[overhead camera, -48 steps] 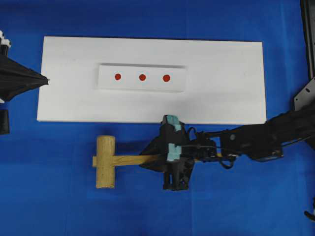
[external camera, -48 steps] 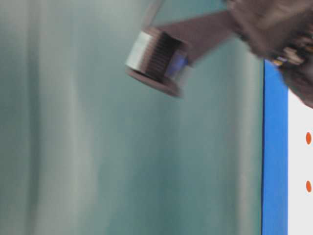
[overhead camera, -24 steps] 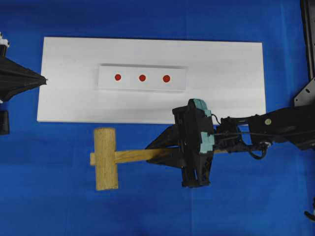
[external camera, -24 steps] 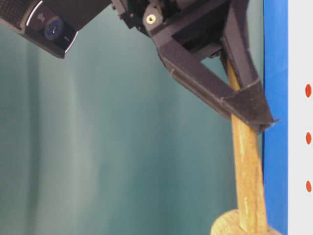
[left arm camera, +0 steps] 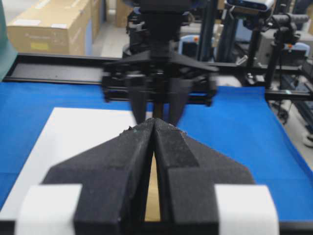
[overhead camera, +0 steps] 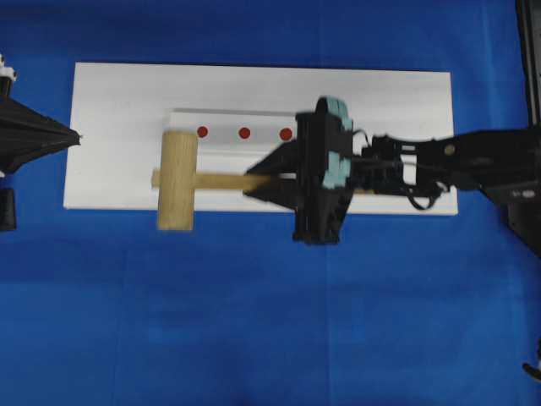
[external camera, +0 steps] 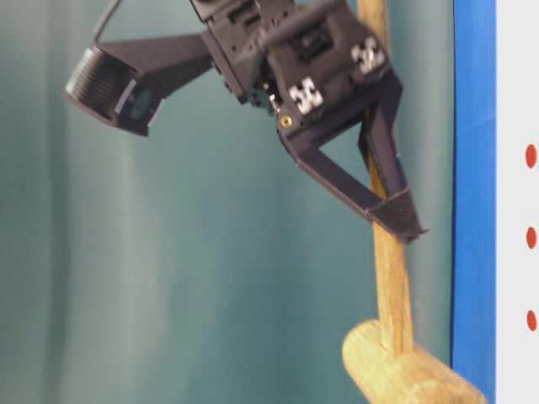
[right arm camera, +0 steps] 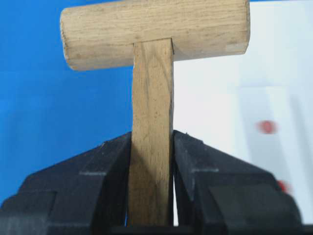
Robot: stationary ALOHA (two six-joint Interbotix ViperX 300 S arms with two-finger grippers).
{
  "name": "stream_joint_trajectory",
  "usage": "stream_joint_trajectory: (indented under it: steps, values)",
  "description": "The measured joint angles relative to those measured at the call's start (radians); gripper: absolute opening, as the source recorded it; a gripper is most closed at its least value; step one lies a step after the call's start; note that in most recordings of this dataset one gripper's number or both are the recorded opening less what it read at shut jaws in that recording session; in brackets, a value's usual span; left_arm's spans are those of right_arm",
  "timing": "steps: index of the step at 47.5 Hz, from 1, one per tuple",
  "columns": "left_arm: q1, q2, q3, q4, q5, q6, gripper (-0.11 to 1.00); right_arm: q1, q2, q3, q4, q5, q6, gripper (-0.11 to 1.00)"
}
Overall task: Hit the mark with a hammer.
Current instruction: 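Carry the mallet over the board with the right gripper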
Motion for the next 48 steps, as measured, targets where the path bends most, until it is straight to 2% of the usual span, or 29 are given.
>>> stream_joint_trajectory:
  steps: [7,13,17,22,31,33,42,48]
  values:
    - [0.000,0.002,0.000,0.000,0.000,-0.011,0.00,-0.051,0.000,0.000,0.000,0.005,-0.057,0.09]
    - [0.000,0.000,0.000,0.000,0.000,-0.025,0.00,-0.055,-0.006,-0.002,0.000,0.005,-0.097,0.09]
    - [0.000,0.000,0.000,0.000,0.000,-0.028,0.00,-0.055,-0.014,-0.002,-0.015,0.005,-0.135,0.09]
    - [0.000,0.000,0.000,0.000,0.000,-0.029,0.00,-0.058,-0.025,-0.006,-0.048,0.002,-0.215,0.09]
    - [0.000,0.000,0.000,-0.002,0.000,-0.035,0.00,-0.078,-0.034,-0.037,-0.103,-0.014,-0.426,0.09]
    - [0.000,0.000,0.000,-0.002,0.000,-0.037,0.00,-0.084,-0.032,-0.044,-0.110,-0.026,-0.495,0.09]
    - [0.000,0.000,0.000,-0.003,0.000,-0.044,0.00,-0.100,-0.034,-0.055,-0.115,-0.124,-0.769,0.09]
    - [0.000,0.000,0.000,-0.002,0.000,-0.060,0.00,-0.101,-0.034,-0.055,-0.117,-0.160,-0.891,0.09]
